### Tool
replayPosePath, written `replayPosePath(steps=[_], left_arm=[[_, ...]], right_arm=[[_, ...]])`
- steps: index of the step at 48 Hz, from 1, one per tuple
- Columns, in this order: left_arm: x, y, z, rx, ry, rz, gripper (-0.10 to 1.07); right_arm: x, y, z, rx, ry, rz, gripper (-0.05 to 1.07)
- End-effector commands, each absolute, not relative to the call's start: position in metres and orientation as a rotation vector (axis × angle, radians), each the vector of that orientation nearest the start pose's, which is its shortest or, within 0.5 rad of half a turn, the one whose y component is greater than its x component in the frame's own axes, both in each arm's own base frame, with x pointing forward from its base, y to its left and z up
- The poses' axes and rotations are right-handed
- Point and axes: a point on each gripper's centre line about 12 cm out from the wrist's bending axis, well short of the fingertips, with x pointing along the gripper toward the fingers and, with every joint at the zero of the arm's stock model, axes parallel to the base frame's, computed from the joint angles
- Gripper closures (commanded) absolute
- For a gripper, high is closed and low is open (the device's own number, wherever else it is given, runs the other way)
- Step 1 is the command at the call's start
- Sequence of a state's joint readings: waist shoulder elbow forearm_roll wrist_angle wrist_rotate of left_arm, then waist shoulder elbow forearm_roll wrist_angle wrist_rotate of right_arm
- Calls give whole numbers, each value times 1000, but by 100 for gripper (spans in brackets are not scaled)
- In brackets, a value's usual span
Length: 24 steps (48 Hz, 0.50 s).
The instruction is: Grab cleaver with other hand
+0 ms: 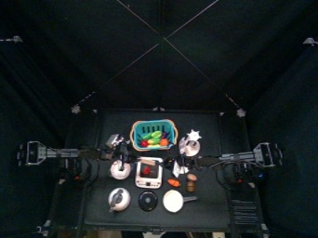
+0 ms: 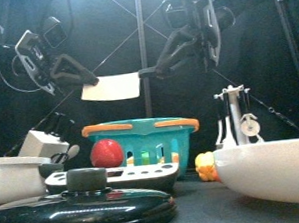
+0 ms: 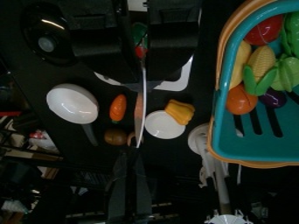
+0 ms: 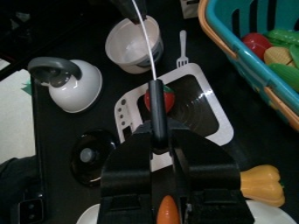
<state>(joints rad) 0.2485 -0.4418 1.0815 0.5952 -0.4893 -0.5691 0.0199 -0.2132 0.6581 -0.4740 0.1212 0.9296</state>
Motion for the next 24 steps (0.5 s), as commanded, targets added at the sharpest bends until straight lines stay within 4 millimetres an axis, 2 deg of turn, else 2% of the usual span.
replayPosePath(steps=[1,13,24], left_arm=[[279,38,228,-81,186,-19,54],[280,39,220,-84,215,-20,54],[291,40,202,-76,282,-34,54]], right_arm=[[371,9,251,430,514,-134,76],[379,37,235,428,569,-80,78],[385,41,221,445,608,-85,78]])
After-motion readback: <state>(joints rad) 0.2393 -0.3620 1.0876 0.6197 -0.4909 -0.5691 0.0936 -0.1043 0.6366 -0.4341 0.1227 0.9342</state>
